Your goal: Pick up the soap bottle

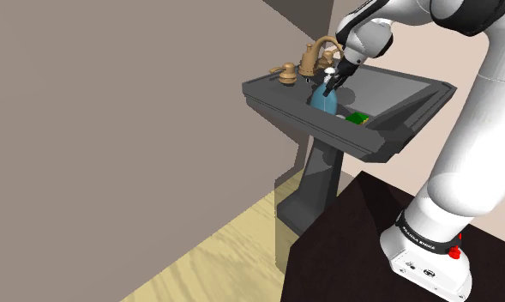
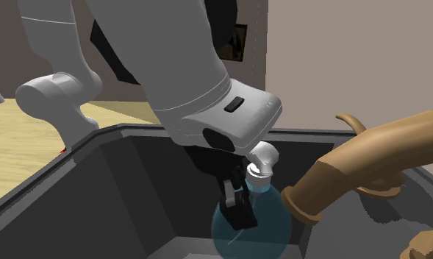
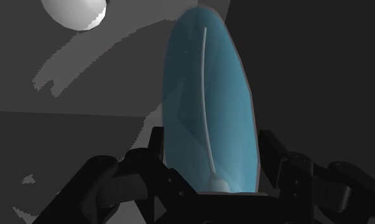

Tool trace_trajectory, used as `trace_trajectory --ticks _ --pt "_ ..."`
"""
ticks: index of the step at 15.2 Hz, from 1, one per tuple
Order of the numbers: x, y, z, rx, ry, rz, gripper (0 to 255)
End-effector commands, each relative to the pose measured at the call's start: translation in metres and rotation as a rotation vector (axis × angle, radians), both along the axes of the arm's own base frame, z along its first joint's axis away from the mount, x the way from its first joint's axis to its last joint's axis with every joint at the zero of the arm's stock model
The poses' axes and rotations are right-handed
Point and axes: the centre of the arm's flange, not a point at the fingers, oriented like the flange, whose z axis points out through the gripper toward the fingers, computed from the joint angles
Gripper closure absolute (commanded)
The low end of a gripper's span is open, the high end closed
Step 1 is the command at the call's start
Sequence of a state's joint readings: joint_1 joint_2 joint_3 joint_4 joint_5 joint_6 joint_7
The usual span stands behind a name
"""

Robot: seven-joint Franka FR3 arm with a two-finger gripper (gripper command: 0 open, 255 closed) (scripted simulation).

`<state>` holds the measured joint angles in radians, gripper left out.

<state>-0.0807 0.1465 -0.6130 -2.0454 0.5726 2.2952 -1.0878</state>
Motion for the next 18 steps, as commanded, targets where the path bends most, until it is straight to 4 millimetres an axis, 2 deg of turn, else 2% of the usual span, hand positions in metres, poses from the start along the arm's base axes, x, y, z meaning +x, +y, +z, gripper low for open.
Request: trace_trajectory --ticks 1,2,17,18 --pt "0.0 0.0 -0.001 0.001 0.001 0.001 255" --pt "0.0 0.0 -0.001 0.001 0.001 0.001 255" --pt "0.0 0.0 0.078 0.001 0.001 0.001 255" --pt "0.0 0.0 0.079 0.001 0.001 0.001 255"
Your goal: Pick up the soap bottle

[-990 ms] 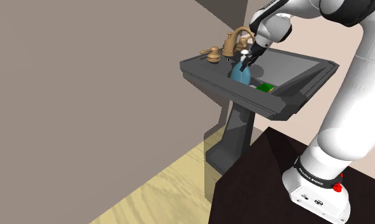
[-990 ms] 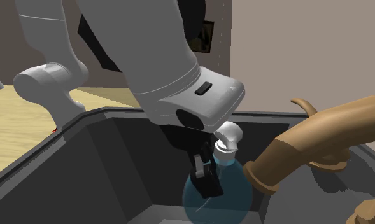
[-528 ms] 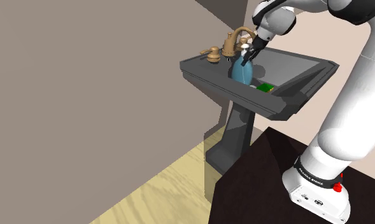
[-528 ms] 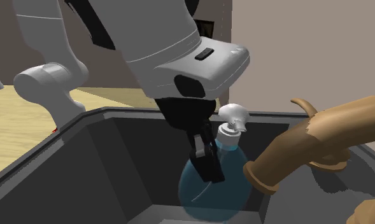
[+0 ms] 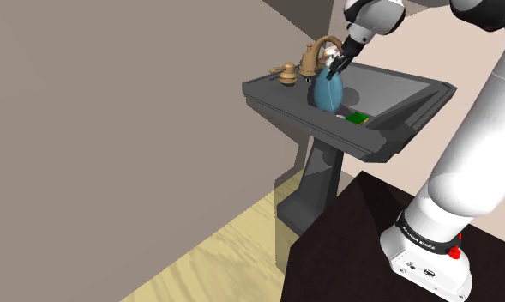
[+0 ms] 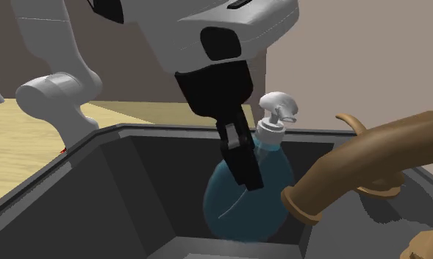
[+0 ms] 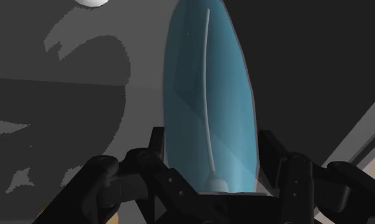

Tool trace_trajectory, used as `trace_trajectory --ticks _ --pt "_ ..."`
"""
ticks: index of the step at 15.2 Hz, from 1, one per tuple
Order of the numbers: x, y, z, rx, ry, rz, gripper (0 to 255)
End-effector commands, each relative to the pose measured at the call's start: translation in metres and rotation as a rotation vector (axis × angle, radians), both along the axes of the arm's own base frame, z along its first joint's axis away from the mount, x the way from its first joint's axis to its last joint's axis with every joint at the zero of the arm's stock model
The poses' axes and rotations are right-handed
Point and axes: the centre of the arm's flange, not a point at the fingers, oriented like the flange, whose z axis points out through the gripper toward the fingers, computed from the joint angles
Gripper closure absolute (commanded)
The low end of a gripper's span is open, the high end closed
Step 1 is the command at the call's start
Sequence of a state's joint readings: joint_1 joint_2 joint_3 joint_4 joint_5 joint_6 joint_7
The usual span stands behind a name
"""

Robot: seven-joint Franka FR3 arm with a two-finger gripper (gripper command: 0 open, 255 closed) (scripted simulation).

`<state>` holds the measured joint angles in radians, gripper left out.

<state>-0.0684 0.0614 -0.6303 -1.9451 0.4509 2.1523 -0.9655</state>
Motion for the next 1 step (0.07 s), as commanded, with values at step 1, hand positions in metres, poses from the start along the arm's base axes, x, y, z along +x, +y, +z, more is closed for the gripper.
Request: trace_trajectory --ticks 1 --pt "-0.0002 0.0003 0.003 0.0 0.0 0.0 255"
